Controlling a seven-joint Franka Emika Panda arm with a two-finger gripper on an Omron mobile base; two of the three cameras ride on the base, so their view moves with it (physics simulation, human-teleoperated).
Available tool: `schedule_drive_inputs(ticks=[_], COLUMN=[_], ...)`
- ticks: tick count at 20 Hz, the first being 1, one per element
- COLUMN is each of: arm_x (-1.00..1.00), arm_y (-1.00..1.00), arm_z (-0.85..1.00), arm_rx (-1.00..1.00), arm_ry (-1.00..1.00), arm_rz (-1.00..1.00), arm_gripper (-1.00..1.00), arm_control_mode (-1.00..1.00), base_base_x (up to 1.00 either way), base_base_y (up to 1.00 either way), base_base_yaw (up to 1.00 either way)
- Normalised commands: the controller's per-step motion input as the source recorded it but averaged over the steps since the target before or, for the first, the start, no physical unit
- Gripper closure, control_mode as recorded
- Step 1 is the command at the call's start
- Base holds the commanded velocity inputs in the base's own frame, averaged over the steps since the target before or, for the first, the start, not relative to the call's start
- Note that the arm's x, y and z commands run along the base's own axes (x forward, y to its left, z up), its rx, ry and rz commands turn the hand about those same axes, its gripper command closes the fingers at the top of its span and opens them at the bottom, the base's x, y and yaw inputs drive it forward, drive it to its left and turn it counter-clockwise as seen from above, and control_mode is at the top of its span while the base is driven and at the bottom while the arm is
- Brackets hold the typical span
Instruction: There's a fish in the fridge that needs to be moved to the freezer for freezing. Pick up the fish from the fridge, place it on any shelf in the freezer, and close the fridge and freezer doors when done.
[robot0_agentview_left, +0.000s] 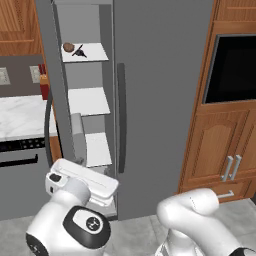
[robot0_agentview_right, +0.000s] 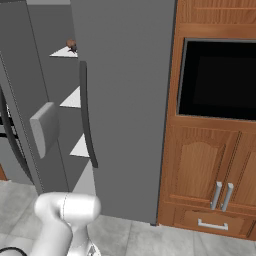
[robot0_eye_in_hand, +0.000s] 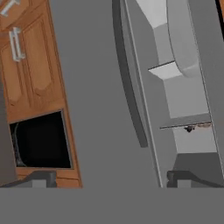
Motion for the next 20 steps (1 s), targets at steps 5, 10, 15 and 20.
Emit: schedule_drive_inputs(ticks=[5, 10, 15, 20], arm_x=[0.19, 0.25, 0.39, 0.64], arm_y=[0.46, 0.53, 0.62, 0.38], arm_z=[-0.46, -0.18, -0.18, -0.32], arm_rx=[-0.01, -0.05, -0.1, -0.12], arm_ry=[-0.05, -0.01, 0.0, 0.03], arm_rz=[-0.19, -0.2, -0.19, -0.15], arm_gripper=[-1.0, -1.0, -1.0, -1.0], arm_control_mode=[-1.0, -1.0, -1.0, -1.0], base_base_x=[0.0, 0.0, 0.0, 0.0], base_base_y=[0.0, 0.0, 0.0, 0.0], base_base_yaw=[0.0, 0.0, 0.0, 0.0])
